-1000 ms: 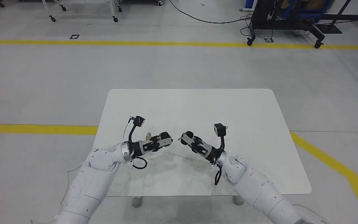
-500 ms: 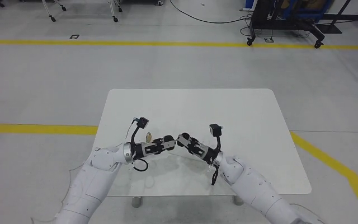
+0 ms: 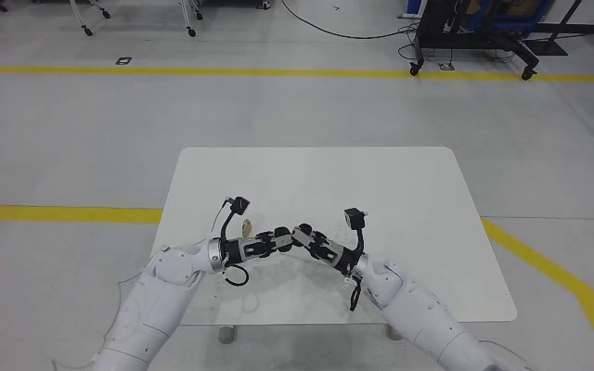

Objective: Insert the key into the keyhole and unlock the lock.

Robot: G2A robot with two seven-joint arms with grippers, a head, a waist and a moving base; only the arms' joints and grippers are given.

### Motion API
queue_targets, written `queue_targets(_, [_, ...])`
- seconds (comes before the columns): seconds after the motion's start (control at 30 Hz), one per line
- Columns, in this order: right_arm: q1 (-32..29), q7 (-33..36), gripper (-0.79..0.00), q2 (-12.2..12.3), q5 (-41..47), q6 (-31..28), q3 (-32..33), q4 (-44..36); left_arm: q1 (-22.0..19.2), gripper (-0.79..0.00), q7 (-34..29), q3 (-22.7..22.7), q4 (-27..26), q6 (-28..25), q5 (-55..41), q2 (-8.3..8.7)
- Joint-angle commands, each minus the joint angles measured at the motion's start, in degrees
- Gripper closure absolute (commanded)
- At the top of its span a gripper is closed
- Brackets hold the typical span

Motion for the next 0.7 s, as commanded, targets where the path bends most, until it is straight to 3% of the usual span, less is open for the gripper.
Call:
queue_targets(0.0, [0.06,0.34,0.0,-0.1,0.19,0.02,0.09,0.06,-0.03,0.0,0.3,0.08,0.02,0.13,0.17,0.07])
queue_targets(0.2, [0.17,1.16,0.0,-0.36,0.31,0.01,0.47,0.08,-0.12,0.0,1.6,0.03,0.3,0.28,0.2,0.28])
queue_targets(0.33, [0.08,1.96,-0.277,-0.5,0.25,0.33,0.6,-0.27,-0.18,0.0,2.11,-0.19,0.48,0.41,-0.42,0.44])
queue_targets(0.37, [0.0,2.03,-0.311,-0.51,0.25,0.35,0.75,-0.43,-0.19,0.0,2.15,-0.23,0.51,0.37,-0.53,0.48])
queue_targets(0.4, [-0.08,2.02,-0.671,-0.49,0.11,0.35,0.97,-0.6,-0.21,0.0,2.23,-0.29,0.55,0.29,-0.55,0.53])
queue_targets(0.43, [-0.2,1.92,-0.785,-0.47,-0.11,0.29,1.24,-0.83,-0.27,0.0,2.41,-0.43,0.57,0.12,-0.21,0.59])
queue_targets(0.67, [-1.08,0.6,-0.785,-0.32,-1.16,0.21,2.65,-1.88,0.29,0.0,6.77,-2.94,0.68,-0.96,1.2,1.07])
